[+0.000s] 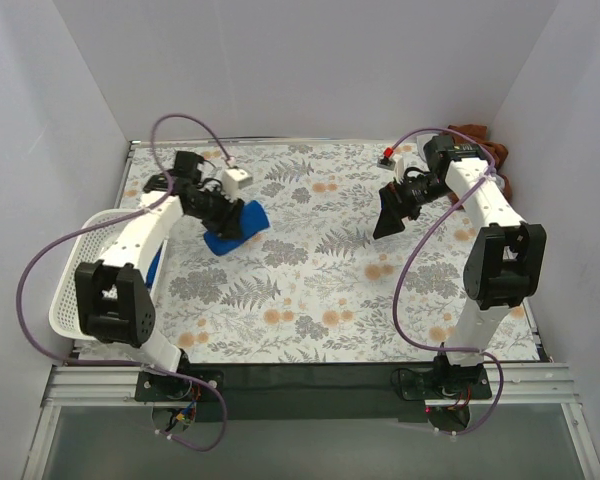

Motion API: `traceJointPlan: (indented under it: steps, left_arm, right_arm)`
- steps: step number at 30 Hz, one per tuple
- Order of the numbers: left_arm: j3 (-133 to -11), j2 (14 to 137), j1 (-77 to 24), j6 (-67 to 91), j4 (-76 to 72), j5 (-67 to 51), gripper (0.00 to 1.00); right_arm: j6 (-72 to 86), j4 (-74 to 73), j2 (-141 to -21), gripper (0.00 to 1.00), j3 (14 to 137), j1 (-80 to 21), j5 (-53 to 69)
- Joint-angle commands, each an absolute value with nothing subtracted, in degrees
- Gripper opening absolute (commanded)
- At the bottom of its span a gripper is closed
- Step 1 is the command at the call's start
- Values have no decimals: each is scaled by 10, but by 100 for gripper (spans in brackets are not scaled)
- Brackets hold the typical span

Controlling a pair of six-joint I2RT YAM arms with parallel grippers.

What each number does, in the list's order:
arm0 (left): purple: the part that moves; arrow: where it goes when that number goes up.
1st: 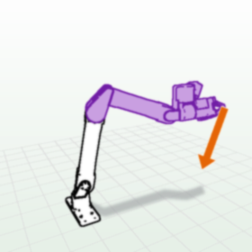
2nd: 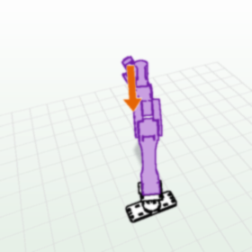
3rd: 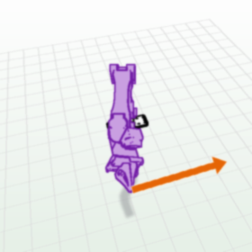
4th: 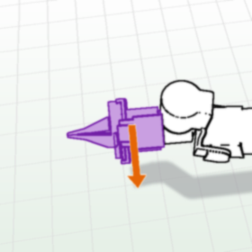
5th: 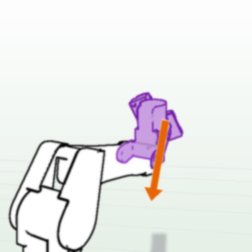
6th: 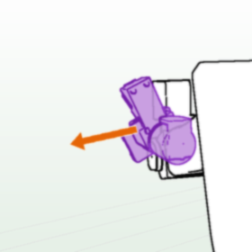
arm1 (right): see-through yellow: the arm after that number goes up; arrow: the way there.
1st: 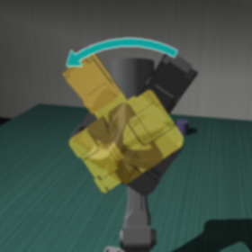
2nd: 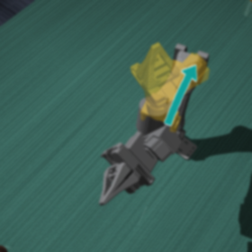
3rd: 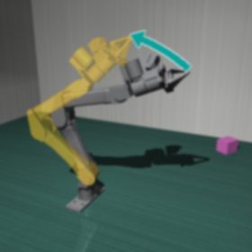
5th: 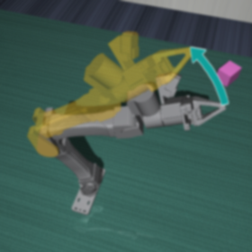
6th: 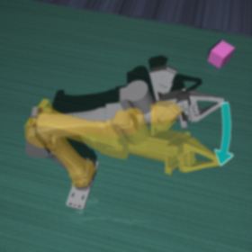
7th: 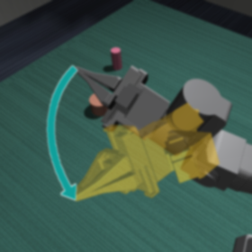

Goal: Roll the towels

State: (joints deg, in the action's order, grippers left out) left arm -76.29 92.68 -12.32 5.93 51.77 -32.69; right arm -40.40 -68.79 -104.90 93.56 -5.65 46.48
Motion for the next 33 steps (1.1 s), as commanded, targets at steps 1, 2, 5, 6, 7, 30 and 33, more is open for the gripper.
traceJointPlan:
  steps: [1, 2, 5, 6, 7, 30, 33]
  left_arm:
    - [-794, 847, -8, 67, 585, -352, 0]
    - [-795, 839, 20, 56, 591, -347, 0]
    - [-795, 812, 113, 32, 612, -324, 0]
    - [-791, 806, 138, 24, 615, -326, 0]
    - [-786, 796, 181, 18, 613, -319, 0]
    - [-727, 983, 387, -4, 425, -183, 0]
    - [-722, 1001, 387, 15, 397, -178, 0]
  right_arm:
    - [-389, -691, -1023, 98, 938, -57, 474]
    - [-388, -691, -1022, 98, 938, -57, 473]
    - [-381, -691, -1018, 98, 936, -57, 474]
    - [-380, -691, -1018, 98, 935, -58, 475]
    - [-379, -690, -1016, 98, 935, -57, 475]
    - [-369, -693, -1027, 98, 925, -57, 432]
    - [-368, -693, -1027, 98, 921, -57, 426]
